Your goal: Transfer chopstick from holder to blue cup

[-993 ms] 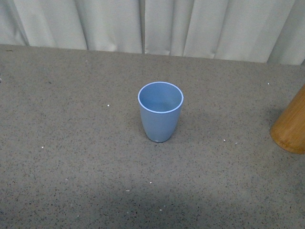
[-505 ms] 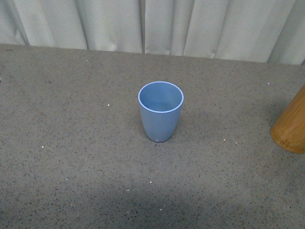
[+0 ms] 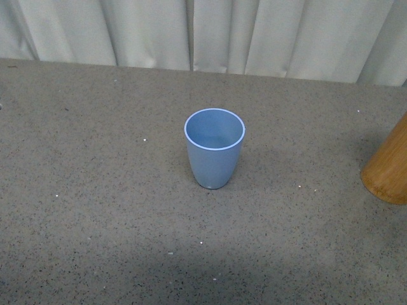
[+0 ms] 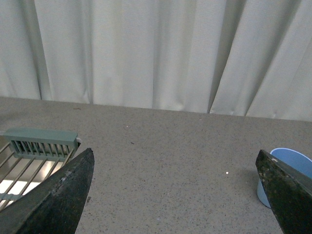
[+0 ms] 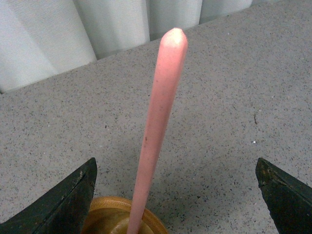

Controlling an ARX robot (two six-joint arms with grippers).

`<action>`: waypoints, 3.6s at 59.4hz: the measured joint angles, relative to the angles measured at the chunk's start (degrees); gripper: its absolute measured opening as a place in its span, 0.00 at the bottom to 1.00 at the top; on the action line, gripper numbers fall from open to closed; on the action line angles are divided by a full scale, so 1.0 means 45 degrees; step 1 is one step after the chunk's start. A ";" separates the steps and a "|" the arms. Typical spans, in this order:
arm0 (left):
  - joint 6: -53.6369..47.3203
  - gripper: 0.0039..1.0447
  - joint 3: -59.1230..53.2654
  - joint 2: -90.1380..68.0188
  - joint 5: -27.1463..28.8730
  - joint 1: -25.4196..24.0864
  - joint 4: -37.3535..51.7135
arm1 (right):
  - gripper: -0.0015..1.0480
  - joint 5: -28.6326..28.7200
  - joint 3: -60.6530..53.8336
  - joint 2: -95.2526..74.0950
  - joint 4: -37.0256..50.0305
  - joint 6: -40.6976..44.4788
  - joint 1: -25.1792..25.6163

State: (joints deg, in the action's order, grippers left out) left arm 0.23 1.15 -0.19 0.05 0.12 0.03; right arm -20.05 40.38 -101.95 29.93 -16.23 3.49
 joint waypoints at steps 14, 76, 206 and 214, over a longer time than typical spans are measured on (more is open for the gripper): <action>0.0000 0.94 0.0000 0.0000 0.0000 0.0000 0.0000 | 0.91 -0.0010 0.0083 -0.0272 0.0058 -0.0019 -0.0034; 0.0000 0.94 0.0000 0.0000 0.0000 0.0000 0.0000 | 0.65 -0.0918 0.0325 -0.0899 0.0855 -0.0651 -0.0228; 0.0000 0.94 0.0000 0.0000 0.0000 0.0000 0.0000 | 0.03 -0.0291 -0.1972 0.8281 -0.1350 -0.1209 -0.1268; 0.0000 0.94 0.0000 0.0000 0.0000 0.0000 0.0000 | 0.03 -0.1180 -0.1889 0.8106 -0.0792 -0.1734 -0.3468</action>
State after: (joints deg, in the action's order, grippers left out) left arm 0.23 1.15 -0.19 0.05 0.12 0.03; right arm -25.36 31.88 -65.47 26.37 -24.03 -12.12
